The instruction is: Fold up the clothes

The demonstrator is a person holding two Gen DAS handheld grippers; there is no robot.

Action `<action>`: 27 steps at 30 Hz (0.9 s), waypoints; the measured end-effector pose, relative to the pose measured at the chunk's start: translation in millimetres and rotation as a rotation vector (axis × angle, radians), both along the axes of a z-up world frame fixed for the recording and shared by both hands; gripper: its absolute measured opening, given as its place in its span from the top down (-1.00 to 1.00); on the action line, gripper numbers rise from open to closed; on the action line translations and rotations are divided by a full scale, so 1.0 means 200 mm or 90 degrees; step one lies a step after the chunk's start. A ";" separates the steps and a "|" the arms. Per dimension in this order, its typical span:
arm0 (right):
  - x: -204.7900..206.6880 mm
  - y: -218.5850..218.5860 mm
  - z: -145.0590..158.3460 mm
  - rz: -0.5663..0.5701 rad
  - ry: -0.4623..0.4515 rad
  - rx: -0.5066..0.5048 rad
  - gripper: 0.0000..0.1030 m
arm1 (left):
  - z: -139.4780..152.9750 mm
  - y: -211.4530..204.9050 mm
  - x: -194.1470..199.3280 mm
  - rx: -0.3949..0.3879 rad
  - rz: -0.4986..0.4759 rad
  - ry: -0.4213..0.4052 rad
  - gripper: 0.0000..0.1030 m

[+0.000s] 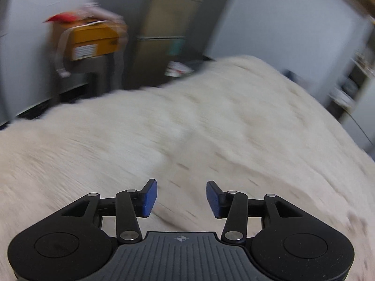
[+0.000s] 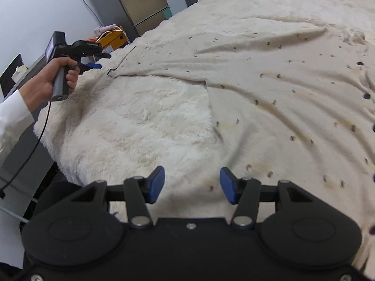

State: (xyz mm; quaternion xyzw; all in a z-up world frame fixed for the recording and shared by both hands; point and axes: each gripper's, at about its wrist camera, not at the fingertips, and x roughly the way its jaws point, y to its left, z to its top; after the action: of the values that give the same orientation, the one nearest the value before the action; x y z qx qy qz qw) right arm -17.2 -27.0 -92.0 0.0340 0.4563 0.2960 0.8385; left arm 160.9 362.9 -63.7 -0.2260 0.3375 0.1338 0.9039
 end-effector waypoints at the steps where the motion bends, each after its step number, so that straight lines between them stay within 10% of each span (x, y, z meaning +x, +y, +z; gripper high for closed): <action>1: -0.02 -0.01 0.00 -0.002 -0.002 -0.001 0.01 | 0.02 -0.11 -0.04 -0.005 -0.047 -0.005 0.01; 13: -0.42 0.13 -0.01 0.141 -0.143 -0.047 0.03 | -0.13 -0.90 -0.33 -0.088 -0.274 0.066 -0.02; 19: -0.40 -0.12 0.05 0.078 -0.131 0.009 0.04 | -0.16 -1.21 -0.66 -0.083 -0.505 0.111 -0.01; 27: -0.26 -1.24 0.17 -0.172 -0.112 -0.021 0.01 | -0.46 -1.24 -0.69 -0.196 -0.532 0.154 0.11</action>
State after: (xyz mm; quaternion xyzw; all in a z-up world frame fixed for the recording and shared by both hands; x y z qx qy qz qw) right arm -68.3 -274.5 -57.9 0.0552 0.3772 0.1749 0.9078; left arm 23.1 115.1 -156.3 -0.1846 0.5187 -0.2682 0.7905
